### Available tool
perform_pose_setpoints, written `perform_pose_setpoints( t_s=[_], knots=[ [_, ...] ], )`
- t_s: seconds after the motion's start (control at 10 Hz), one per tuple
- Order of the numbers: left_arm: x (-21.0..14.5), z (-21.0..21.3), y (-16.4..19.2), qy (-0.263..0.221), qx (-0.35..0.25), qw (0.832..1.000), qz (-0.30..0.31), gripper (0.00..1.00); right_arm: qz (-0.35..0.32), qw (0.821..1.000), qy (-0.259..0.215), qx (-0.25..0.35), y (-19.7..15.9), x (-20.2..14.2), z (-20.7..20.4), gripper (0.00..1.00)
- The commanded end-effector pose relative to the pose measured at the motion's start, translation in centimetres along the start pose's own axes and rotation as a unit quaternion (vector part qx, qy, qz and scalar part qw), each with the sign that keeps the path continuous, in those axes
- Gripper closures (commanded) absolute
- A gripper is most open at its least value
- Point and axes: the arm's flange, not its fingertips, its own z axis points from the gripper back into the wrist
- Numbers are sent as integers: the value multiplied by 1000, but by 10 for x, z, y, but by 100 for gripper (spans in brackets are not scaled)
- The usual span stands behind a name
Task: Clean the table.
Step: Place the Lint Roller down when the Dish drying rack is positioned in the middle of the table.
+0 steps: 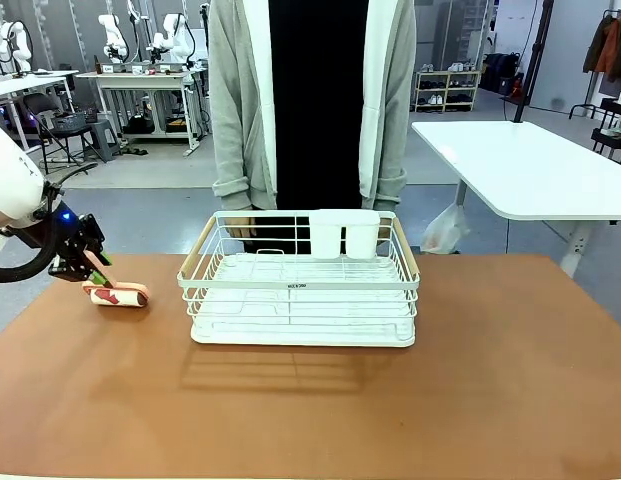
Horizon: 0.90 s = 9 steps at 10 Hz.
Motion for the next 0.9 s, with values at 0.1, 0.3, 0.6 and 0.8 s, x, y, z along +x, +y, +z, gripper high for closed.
perform_pose_setpoints(
  t_s=[0.1,0.3,0.6,0.8],
  knots=[
    [3,12,13,-1,22,1000,-8,0,1,1000,0,4,3,-2,0,0],
    [-1,31,20,-4,37,999,-1,0,1,1000,0,4,3,-2,0,0],
    [-13,47,22,-15,67,998,-9,0,1,1000,0,4,3,-2,0,0],
    [-15,51,21,-32,79,996,2,0,1,1000,0,4,3,-2,0,0]
  ],
)
